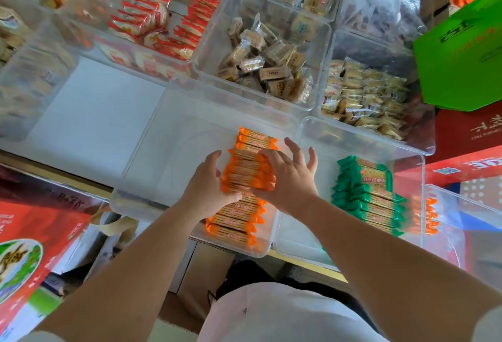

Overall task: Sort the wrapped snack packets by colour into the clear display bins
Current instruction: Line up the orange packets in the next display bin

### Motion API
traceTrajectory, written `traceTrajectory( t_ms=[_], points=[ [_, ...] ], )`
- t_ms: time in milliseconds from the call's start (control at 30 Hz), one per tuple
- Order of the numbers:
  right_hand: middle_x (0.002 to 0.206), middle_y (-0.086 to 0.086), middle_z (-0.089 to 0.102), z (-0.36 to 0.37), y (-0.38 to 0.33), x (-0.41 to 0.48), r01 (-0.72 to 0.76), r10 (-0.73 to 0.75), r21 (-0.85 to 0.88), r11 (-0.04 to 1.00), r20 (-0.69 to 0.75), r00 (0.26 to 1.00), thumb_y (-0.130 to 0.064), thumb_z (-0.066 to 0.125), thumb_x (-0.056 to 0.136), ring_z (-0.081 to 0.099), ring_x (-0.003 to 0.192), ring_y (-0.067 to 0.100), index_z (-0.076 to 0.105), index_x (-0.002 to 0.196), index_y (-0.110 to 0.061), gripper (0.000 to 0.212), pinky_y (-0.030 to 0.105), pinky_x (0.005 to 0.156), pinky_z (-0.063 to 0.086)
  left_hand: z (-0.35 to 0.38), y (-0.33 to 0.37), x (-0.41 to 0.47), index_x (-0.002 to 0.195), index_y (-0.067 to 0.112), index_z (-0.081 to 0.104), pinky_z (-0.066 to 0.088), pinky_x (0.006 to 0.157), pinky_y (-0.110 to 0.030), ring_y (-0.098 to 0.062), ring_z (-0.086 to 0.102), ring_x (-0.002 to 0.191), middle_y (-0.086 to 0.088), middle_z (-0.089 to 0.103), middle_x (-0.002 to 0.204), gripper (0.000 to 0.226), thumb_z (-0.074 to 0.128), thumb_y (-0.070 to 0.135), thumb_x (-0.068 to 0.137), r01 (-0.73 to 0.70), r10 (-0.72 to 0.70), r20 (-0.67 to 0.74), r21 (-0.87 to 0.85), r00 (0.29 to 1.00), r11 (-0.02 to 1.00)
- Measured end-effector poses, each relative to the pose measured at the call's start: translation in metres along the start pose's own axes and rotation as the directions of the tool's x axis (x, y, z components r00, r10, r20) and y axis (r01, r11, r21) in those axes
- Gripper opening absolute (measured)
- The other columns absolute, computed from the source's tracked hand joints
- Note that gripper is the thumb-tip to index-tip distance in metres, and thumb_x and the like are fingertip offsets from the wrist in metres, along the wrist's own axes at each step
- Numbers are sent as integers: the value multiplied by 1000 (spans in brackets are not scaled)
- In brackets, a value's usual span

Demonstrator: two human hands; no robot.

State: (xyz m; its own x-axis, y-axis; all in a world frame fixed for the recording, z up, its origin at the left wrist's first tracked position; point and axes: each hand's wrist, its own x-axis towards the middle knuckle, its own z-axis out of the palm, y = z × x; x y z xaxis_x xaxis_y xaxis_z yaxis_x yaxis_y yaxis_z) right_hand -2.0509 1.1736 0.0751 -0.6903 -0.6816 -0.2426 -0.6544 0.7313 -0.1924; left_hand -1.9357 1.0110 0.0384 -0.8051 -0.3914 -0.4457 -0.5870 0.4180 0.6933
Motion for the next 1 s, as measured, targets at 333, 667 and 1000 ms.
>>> traceTrajectory(
  t_ms=[333,667,1000],
  points=[
    [139,-14,54,-14,-2,8,7,-8,-87,996,-15,1000,-61,71,68,14,147,25,42,136,-43,76,62,116,-8,-6,15,26,149,41,26,52,97,-39,-14,58,114,13,58,124,104,90,29,68,-47,71,204,-120,976,992],
    [155,-12,35,-9,3,11,70,-30,-227,971,173,984,-84,56,70,-10,152,28,41,143,-34,90,68,113,-17,-15,6,24,125,35,52,46,73,-22,-5,60,89,19,55,99,59,82,47,76,-190,189,66,7,980,982],
    [161,-11,27,-16,10,6,85,-18,-310,947,212,977,-82,40,82,-18,152,30,34,151,-37,82,69,110,-21,-1,9,30,141,29,42,49,94,-35,-17,59,115,8,54,135,86,80,60,71,-137,126,86,136,988,981]
  ],
)
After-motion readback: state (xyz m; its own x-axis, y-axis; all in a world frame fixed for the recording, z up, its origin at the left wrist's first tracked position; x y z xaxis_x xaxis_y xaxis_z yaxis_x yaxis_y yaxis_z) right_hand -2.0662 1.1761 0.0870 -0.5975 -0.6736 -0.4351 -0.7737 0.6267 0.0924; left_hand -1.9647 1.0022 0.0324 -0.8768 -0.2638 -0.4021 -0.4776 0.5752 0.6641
